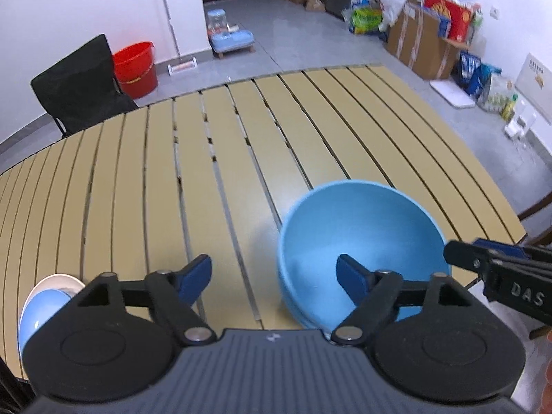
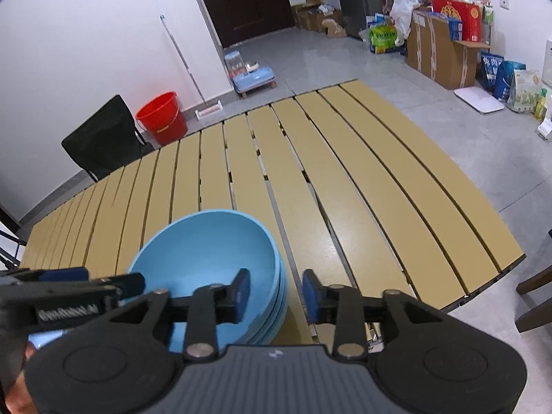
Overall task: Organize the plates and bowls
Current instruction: 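Lower the large bowl onto the bowl stack and open both grippers, then close both grippers on the rim of the nested bowl stack, then lift the bowl stack with both grippers and carry it over the plate stack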
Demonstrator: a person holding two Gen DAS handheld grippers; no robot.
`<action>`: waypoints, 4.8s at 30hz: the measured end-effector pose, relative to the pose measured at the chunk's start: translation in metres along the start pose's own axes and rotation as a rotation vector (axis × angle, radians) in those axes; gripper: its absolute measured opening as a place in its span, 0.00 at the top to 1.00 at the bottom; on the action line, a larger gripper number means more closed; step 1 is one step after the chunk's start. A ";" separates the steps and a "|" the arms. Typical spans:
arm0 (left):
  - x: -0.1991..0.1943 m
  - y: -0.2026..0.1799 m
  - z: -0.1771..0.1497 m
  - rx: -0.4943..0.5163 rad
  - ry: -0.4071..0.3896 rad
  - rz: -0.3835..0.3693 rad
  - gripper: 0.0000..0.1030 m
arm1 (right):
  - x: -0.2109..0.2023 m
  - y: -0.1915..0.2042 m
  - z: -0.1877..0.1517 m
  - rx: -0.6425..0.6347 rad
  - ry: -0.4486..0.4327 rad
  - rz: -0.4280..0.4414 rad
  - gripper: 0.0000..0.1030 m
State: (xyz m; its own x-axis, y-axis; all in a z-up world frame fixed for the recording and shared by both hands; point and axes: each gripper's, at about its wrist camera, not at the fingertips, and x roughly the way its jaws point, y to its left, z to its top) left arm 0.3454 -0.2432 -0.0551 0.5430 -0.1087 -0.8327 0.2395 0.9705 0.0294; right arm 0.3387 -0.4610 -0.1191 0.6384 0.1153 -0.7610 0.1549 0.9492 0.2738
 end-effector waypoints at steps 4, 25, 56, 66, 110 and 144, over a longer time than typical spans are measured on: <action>-0.014 0.014 -0.007 -0.039 -0.039 -0.015 0.03 | -0.014 -0.001 -0.010 0.005 -0.043 0.033 0.37; -0.050 0.074 -0.066 -0.215 -0.158 -0.102 0.00 | -0.046 0.009 -0.033 -0.043 -0.083 0.050 0.00; 0.042 0.052 -0.024 -0.160 0.034 -0.257 0.00 | 0.046 -0.021 -0.016 0.101 0.059 0.063 0.05; 0.068 0.047 -0.022 -0.162 0.107 -0.250 0.16 | 0.074 -0.023 -0.016 0.161 0.118 0.083 0.26; 0.081 0.044 -0.027 -0.229 0.204 -0.291 0.69 | 0.088 -0.022 -0.031 0.264 0.179 0.169 0.61; -0.006 0.090 -0.067 -0.297 0.095 -0.247 0.69 | 0.003 0.048 -0.062 0.179 0.121 0.237 0.63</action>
State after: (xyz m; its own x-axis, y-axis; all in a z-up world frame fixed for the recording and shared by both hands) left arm 0.3098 -0.1407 -0.0850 0.4181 -0.3396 -0.8425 0.1030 0.9392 -0.3275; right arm 0.3011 -0.3966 -0.1447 0.5795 0.3714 -0.7254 0.1493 0.8266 0.5426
